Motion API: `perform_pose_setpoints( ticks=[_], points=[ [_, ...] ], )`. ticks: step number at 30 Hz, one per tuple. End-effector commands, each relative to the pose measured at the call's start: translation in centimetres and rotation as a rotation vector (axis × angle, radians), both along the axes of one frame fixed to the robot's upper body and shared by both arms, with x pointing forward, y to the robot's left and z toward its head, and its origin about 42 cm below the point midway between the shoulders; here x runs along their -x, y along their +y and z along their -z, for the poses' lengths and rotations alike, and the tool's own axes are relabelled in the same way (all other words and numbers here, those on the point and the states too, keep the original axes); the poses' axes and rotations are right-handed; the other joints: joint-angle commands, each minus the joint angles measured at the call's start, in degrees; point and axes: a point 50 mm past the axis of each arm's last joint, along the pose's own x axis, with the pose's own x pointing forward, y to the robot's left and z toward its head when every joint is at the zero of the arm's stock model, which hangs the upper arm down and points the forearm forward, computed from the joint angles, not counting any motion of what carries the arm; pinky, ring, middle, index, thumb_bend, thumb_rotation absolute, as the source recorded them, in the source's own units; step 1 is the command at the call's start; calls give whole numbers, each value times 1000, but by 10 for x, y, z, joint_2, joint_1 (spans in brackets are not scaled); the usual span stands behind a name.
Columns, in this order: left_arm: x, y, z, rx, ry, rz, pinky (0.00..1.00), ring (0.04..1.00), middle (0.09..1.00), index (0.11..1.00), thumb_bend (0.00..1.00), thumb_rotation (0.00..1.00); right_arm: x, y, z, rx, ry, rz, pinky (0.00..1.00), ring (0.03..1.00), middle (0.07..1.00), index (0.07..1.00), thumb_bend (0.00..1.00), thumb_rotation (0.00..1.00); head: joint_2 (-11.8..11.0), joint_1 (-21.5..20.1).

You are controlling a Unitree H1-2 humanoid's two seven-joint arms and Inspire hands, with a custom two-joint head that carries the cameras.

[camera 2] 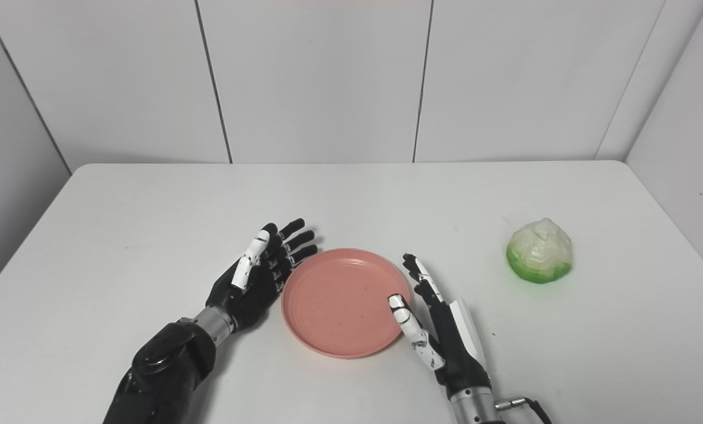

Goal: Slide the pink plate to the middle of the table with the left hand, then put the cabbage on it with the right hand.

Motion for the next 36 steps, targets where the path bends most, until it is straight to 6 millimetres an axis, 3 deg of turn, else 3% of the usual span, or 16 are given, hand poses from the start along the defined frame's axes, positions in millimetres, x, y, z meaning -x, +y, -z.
perform_pose_setpoints(
  ticks=[1, 19, 25, 28, 36],
  points=[
    [2, 5, 6, -14, -10, -35, 926, 922, 936, 927, 412, 1000, -3, 7, -11, -17, -32, 10, 909, 939, 938, 938, 286, 1000, 0, -8],
    [0, 18, 26, -47, -55, -112, 940, 937, 947, 945, 431, 1000, -13, -9, -50, 36, -195, 83, 877, 936, 940, 935, 315, 1000, -7, -68],
    [-2, 23, 31, -49, -52, -131, 930, 928, 940, 934, 436, 1000, -21, -17, -71, 90, -296, 101, 883, 912, 920, 916, 311, 1000, -16, -107],
    [-4, 28, 35, -48, -47, -136, 921, 922, 935, 924, 449, 1000, -25, -21, -87, 121, -327, 120, 879, 922, 926, 922, 362, 1000, -19, -122],
    [-6, 41, 48, -32, -39, -132, 903, 910, 921, 912, 462, 1000, -30, -32, -116, 257, -402, 208, 840, 897, 917, 914, 324, 987, -25, -166]
  ],
)
